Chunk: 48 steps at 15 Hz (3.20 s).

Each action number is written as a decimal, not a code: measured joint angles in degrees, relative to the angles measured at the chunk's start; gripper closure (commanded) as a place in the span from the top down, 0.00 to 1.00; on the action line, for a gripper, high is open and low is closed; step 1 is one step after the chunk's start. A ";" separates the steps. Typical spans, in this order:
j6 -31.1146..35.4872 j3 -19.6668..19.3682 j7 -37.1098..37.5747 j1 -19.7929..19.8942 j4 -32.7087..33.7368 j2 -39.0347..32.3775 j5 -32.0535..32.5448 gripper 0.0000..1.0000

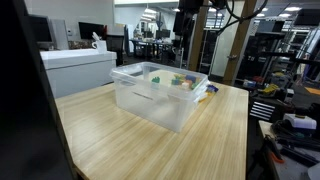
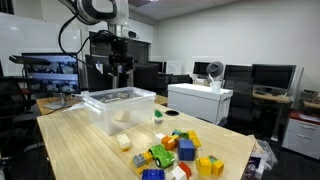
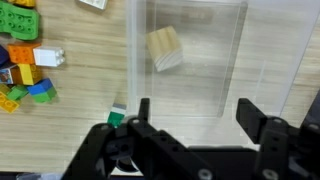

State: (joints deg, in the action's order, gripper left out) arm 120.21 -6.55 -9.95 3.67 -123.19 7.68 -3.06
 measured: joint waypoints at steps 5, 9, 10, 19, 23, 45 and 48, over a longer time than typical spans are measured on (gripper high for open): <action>-0.01 -4.83 -0.93 3.88 2.95 -0.86 1.87 1.00; 3.22 -8.54 -0.93 8.52 1.10 -6.67 6.77 1.00; 4.38 -8.87 -0.93 9.07 0.86 -7.96 7.18 1.00; 13.96 -9.88 -0.91 11.69 3.16 -20.54 8.10 1.00; 14.76 -9.80 -0.91 12.15 6.30 -25.08 7.89 1.00; 14.75 -5.83 -0.94 14.30 14.42 -36.84 7.15 0.62; 14.74 -6.00 -0.95 14.30 14.40 -36.85 8.00 0.62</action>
State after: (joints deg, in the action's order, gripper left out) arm 134.94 -12.55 -10.90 17.97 -108.78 -29.17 4.94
